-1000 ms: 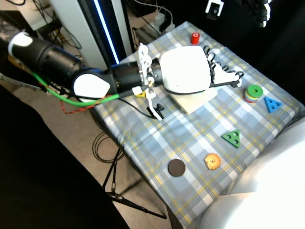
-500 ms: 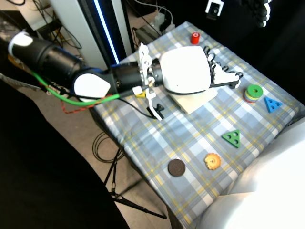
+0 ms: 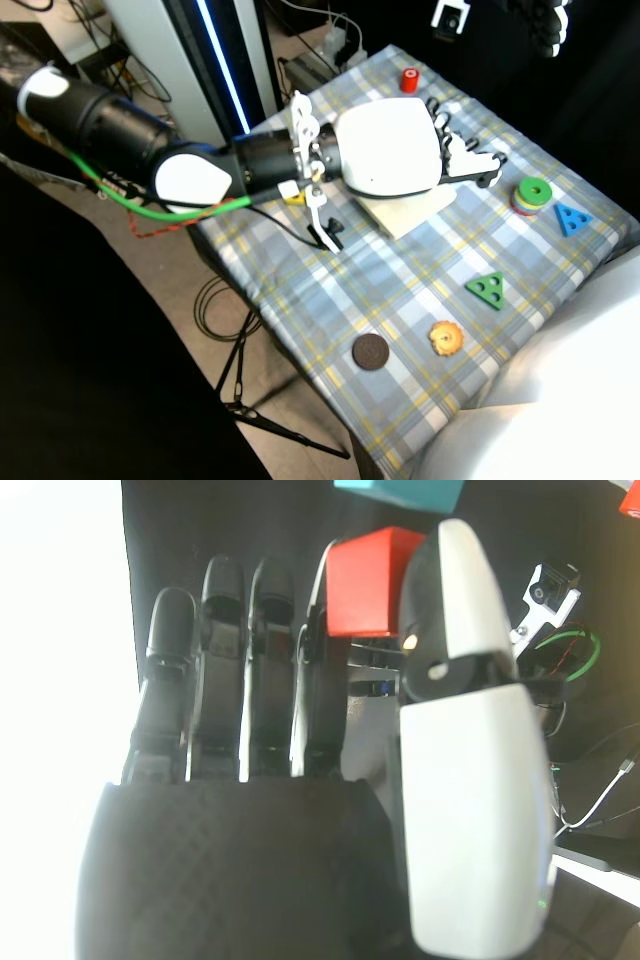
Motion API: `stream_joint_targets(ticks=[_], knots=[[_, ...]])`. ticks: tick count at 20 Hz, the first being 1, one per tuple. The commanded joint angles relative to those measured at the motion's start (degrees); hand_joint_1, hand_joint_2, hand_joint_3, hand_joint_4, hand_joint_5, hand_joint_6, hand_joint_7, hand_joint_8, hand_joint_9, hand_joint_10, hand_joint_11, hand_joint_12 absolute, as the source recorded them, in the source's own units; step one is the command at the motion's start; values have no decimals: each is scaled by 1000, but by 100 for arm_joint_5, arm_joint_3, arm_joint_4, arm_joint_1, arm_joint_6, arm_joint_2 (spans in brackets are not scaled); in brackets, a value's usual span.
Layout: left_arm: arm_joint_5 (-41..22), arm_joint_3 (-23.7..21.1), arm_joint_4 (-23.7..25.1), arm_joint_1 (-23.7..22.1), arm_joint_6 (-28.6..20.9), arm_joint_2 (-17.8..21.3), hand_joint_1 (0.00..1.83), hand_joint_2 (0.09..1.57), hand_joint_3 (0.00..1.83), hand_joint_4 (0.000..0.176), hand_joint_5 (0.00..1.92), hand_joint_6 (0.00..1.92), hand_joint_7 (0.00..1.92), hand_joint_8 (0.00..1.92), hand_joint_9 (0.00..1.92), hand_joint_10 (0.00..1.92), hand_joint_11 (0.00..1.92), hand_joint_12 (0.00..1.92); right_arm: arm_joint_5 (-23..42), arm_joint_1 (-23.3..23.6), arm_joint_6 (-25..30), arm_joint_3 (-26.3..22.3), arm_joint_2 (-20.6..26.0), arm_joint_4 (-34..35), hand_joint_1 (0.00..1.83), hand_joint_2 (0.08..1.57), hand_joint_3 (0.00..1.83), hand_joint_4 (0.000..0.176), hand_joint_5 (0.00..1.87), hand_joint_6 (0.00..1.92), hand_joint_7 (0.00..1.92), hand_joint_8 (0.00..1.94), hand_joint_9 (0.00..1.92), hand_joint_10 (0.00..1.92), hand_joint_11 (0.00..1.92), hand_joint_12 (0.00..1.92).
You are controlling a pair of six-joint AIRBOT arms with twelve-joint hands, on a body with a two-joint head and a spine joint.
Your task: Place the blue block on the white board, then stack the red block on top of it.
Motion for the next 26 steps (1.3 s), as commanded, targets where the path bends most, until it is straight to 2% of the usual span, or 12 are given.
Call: stream_joint_targets(ticks=[1, 3, 6, 13, 14, 15, 16, 17, 19, 23, 25, 26], knots=[[-724, 20, 36, -40, -65, -7, 712, 817, 0, 116, 171, 1, 109, 1, 52, 3, 81, 116, 484, 108, 45, 8, -11, 279, 1124, 1097, 1, 0, 1008, 931, 732, 1, 603, 1, 3, 1162], [-725, 20, 36, -40, -65, -8, 713, 827, 2, 100, 170, 1, 110, 1, 54, 3, 81, 119, 479, 108, 45, 8, -11, 278, 1111, 1101, 1, 0, 999, 945, 728, 1, 607, 1, 24, 1159], [-725, 21, 36, -40, -75, -9, 720, 826, 1, 120, 171, 1, 116, 2, 50, 0, 73, 120, 471, 108, 45, 8, -11, 278, 1099, 1105, 1, 0, 989, 963, 725, 0, 617, 4, 51, 1177], [-725, 24, 36, -40, -83, -8, 715, 830, 2, 117, 160, 1, 109, 3, 41, 1, 57, 125, 464, 108, 45, 6, -11, 275, 1087, 1106, 0, 0, 984, 972, 718, 1, 637, 9, 70, 1207], [-725, 24, 36, -40, -83, -8, 716, 830, 2, 116, 158, 0, 107, 1, 40, 1, 55, 126, 464, 108, 45, 4, -11, 275, 1080, 1036, 0, 0, 863, 426, 711, 7, 638, 7, 74, 1184], [-726, 25, 36, -41, -83, -8, 716, 830, 2, 117, 157, 0, 105, 1, 40, 1, 60, 130, 463, 108, 45, 2, -11, 274, 1073, 1018, 0, 0, 887, 171, 703, 3, 636, 4, 80, 1169], [-726, 25, 36, -41, -83, -8, 710, 829, 1, 110, 160, 1, 108, 2, 50, 5, 74, 138, 463, 108, 45, 2, -11, 274, 1071, 1015, 0, 0, 901, 64, 696, 1, 634, 2, 80, 1162], [-726, 24, 36, -41, -83, -8, 704, 828, 1, 120, 159, 1, 105, 0, 51, 4, 76, 141, 462, 108, 45, 2, -11, 272, 1069, 1013, 0, 0, 894, 37, 693, 1, 633, 1, 83, 1162], [-726, 24, 36, -41, -83, -8, 702, 827, 0, 117, 162, 2, 106, 1, 55, 6, 78, 145, 461, 108, 46, 2, -11, 270, 1060, 1013, 0, 0, 870, 11, 664, 0, 605, 1, 79, 1126], [-735, 24, 36, -41, -96, -11, 697, 826, 0, 124, 164, 2, 107, 1, 53, 3, 71, 148, 455, 108, 46, 2, -11, 268, 1051, 1012, 0, 0, 842, 0, 651, 0, 602, 2, 86, 1123], [-735, 23, 36, -41, -96, -12, 691, 828, 0, 136, 160, 0, 100, 0, 38, 0, 59, 146, 452, 108, 46, 1, -11, 268, 1037, 1012, 0, 0, 829, 0, 645, 0, 597, 0, 75, 1145], [-735, 22, 36, -41, -96, -13, 693, 830, 1, 133, 162, 1, 104, 1, 50, 5, 67, 151, 450, 108, 46, -6, -11, 268, 1039, 1012, 0, 0, 803, 0, 632, 0, 589, 0, 65, 1144]])
